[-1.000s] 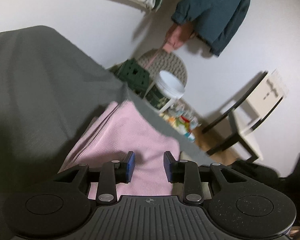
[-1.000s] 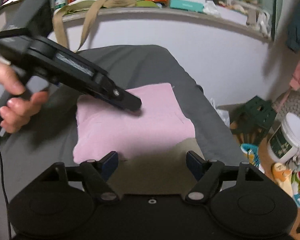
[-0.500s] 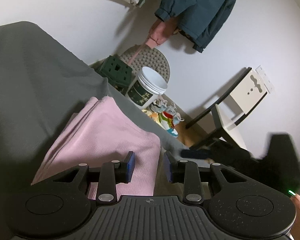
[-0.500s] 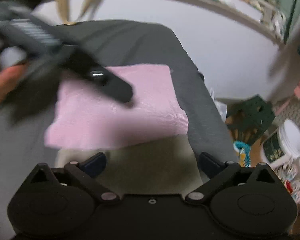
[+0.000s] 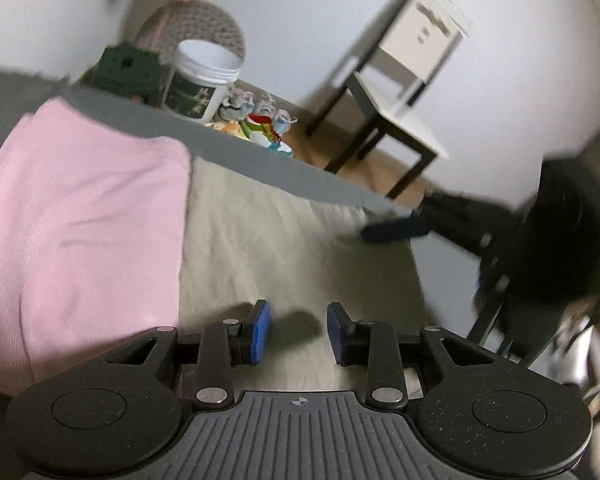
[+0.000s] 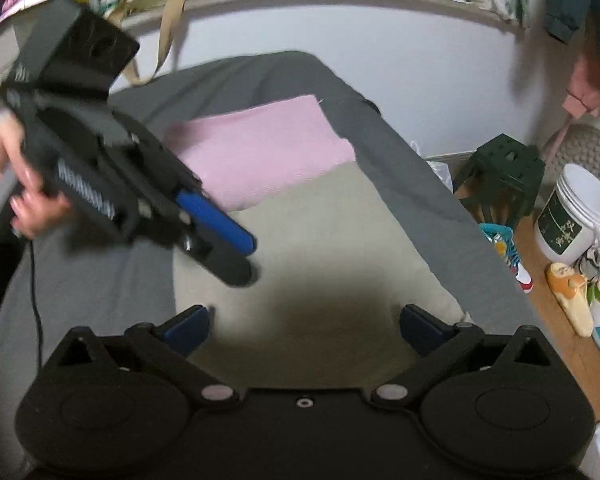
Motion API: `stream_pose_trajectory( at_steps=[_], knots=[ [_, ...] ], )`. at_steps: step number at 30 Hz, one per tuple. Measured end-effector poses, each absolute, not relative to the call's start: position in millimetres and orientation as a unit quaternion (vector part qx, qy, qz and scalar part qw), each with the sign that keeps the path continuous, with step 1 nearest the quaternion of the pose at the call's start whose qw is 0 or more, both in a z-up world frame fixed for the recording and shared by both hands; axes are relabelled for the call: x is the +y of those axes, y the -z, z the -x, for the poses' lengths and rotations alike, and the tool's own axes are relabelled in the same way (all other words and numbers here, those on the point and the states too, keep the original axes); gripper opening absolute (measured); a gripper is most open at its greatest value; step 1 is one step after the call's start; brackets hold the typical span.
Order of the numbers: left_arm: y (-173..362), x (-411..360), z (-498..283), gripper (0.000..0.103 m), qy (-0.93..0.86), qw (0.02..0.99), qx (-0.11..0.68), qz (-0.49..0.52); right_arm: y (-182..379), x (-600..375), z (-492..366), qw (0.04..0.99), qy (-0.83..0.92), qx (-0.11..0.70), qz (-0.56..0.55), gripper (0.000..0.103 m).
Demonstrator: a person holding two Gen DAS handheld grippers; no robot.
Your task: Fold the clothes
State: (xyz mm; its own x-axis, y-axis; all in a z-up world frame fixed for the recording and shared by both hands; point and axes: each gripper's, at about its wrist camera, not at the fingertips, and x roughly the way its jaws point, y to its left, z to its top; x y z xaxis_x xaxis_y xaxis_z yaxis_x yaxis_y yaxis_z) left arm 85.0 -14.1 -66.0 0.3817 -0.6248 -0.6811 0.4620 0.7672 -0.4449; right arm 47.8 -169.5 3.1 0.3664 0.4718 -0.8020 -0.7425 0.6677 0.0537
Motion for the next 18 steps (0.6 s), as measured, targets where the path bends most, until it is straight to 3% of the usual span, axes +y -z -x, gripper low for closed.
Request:
stream_pose_trajectory(
  at_steps=[7, 13, 14, 16, 17, 18],
  knots=[
    [65.4, -14.5, -87.4, 0.031, 0.325, 0.829, 0.449, 0.078, -2.0, -197.8, -30.3, 0.839, -0.316, 0.428, 0.117, 0.103],
    [50.6, -25.6, -69.7, 0.032, 0.312, 0.850, 0.422, 0.038, -30.7, -207.8, 50.8, 0.919, -0.223, 0.321, 0.042, 0.103],
    [46.5, -27.1, -63.6, 0.037, 0.310, 0.855, 0.415, 0.032, -31.9, -207.1, 66.3, 0.929, -0.202, 0.309, 0.021, 0.103],
    [37.9, -29.6, -51.0, 0.060, 0.308, 0.863, 0.400, 0.020, -30.3, -204.2, 96.7, 0.943, -0.165, 0.288, -0.025, 0.103],
    [33.6, -30.9, -44.7, 0.077, 0.307, 0.867, 0.393, 0.014, -27.8, -202.3, 112.1, 0.947, -0.151, 0.280, -0.047, 0.103],
    [28.9, -31.0, -37.1, 0.084, 0.307, 0.872, 0.381, 0.007, -25.1, -202.5, 124.3, 0.950, -0.141, 0.272, -0.065, 0.103]
  ],
)
